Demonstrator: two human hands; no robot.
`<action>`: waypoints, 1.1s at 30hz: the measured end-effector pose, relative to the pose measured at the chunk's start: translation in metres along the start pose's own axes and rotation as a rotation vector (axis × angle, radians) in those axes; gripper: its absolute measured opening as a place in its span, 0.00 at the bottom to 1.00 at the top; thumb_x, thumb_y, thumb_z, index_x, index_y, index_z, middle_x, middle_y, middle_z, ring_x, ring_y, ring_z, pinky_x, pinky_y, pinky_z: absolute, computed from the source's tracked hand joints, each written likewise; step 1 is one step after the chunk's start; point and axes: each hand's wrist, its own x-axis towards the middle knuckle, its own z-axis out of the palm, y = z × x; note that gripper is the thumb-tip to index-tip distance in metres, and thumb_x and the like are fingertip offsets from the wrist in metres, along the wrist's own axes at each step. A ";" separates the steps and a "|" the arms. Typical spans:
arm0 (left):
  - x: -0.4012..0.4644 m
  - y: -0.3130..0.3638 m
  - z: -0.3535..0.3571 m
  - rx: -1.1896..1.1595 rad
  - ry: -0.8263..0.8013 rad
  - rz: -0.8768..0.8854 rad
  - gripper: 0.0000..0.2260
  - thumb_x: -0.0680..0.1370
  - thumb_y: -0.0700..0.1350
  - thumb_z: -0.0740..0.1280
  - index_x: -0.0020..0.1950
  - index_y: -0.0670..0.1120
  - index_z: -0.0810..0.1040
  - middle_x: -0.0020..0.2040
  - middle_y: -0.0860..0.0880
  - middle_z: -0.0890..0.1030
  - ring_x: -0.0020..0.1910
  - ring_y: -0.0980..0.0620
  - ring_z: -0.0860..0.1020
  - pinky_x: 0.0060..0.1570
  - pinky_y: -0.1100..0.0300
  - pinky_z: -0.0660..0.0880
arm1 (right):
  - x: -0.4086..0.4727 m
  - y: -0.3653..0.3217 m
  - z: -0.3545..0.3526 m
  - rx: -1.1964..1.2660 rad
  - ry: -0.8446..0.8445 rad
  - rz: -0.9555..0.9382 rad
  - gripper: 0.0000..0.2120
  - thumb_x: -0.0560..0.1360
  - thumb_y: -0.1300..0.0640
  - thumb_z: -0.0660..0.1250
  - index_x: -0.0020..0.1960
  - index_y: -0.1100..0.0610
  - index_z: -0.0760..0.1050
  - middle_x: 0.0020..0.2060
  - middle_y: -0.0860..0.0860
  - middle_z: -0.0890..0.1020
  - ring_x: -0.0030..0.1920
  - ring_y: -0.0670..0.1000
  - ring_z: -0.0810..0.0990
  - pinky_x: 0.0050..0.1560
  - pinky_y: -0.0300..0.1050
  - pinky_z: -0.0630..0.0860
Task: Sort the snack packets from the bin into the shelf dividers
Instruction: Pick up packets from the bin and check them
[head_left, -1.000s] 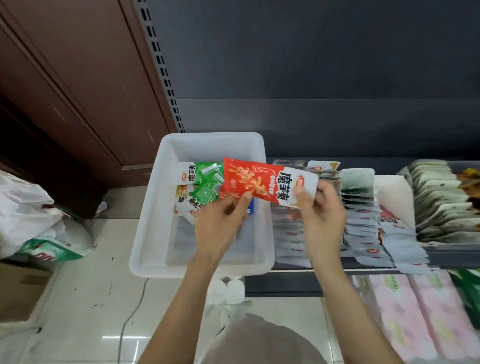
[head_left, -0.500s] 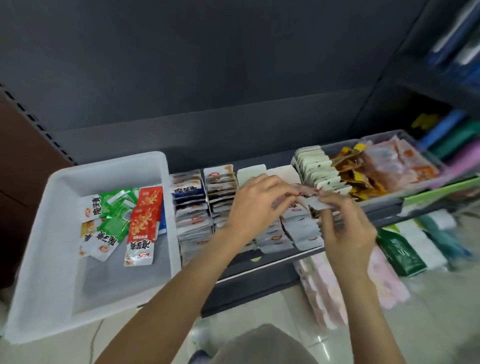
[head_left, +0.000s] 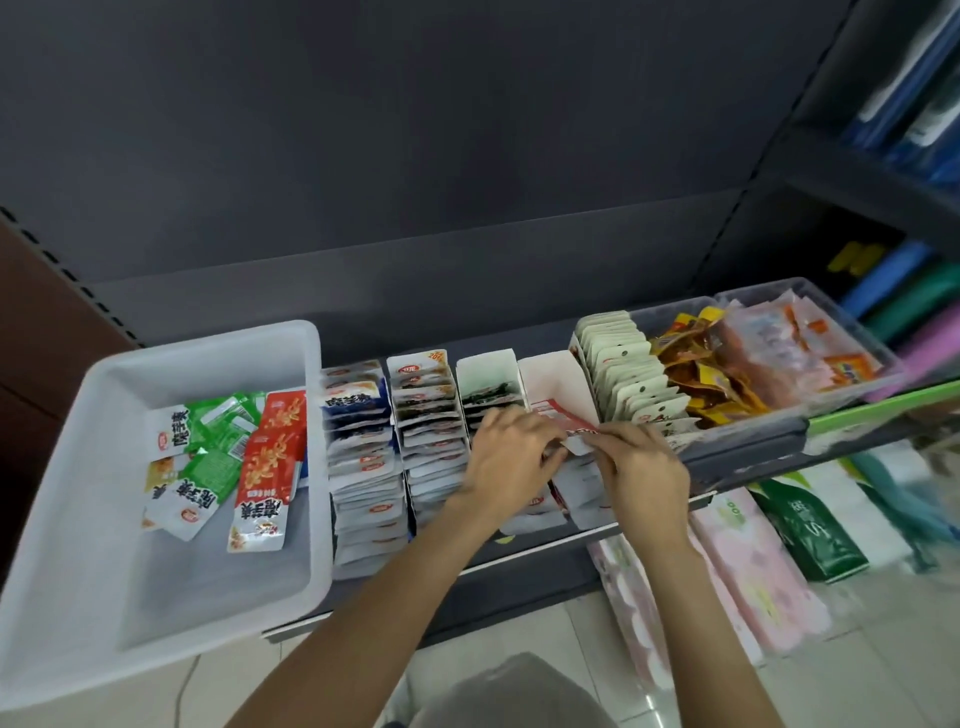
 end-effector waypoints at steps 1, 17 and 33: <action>-0.001 -0.001 0.000 0.002 0.004 0.011 0.07 0.73 0.50 0.70 0.50 0.52 0.82 0.46 0.53 0.83 0.47 0.50 0.77 0.50 0.55 0.71 | 0.002 -0.002 0.003 -0.054 -0.012 -0.025 0.12 0.64 0.67 0.76 0.44 0.55 0.85 0.42 0.50 0.84 0.43 0.55 0.79 0.34 0.42 0.76; -0.139 -0.158 -0.126 -0.162 0.458 -0.731 0.08 0.76 0.46 0.67 0.53 0.45 0.76 0.42 0.52 0.77 0.42 0.56 0.74 0.40 0.64 0.69 | 0.029 -0.189 -0.019 0.819 -0.201 -0.197 0.13 0.77 0.53 0.60 0.56 0.55 0.80 0.46 0.45 0.83 0.45 0.40 0.80 0.45 0.30 0.76; -0.182 -0.263 -0.079 0.001 -0.406 -0.874 0.30 0.67 0.57 0.74 0.59 0.45 0.65 0.54 0.46 0.78 0.54 0.45 0.77 0.47 0.54 0.72 | 0.044 -0.339 0.152 -0.104 -0.847 -0.454 0.40 0.72 0.57 0.71 0.75 0.54 0.51 0.73 0.63 0.56 0.70 0.66 0.60 0.68 0.59 0.63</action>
